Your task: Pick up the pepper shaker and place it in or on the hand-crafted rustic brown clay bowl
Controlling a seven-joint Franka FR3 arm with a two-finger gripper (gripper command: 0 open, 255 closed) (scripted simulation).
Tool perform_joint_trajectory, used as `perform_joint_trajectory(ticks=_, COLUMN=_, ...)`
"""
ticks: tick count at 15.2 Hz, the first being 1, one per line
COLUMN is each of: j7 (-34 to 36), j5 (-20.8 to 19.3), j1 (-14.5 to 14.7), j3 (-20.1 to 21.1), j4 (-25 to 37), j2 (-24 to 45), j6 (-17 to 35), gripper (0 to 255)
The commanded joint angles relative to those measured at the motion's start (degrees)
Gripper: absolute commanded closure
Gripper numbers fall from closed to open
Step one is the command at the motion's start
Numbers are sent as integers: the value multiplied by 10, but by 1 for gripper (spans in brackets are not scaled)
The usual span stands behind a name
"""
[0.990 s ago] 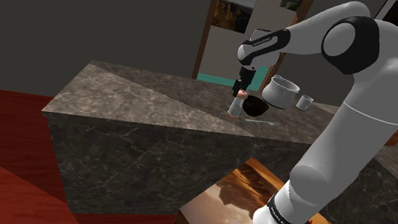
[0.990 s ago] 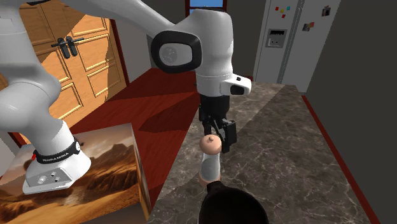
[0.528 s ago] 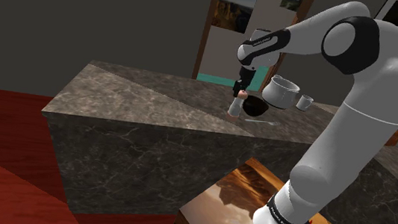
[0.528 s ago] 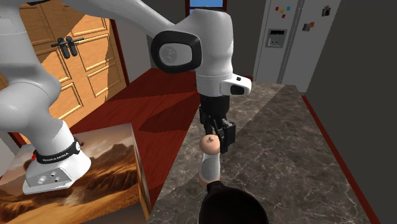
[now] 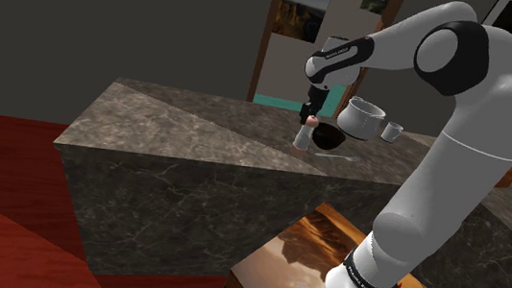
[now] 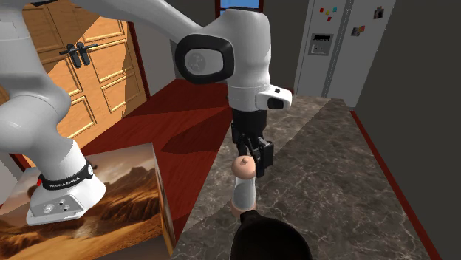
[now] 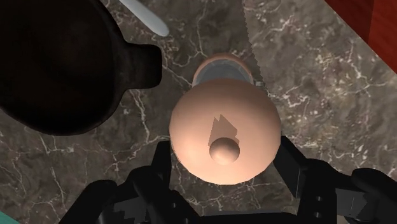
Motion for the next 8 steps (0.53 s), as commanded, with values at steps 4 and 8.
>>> perform_joint_trajectory(ticks=4, j7=1, j5=-5, j1=1, j3=0, j4=19, j2=-15, j6=-33, gripper=255)
perform_joint_trajectory(ticks=8, j7=2, j5=-8, j1=2, j3=0, j4=37, j2=-27, j6=-63, gripper=255)
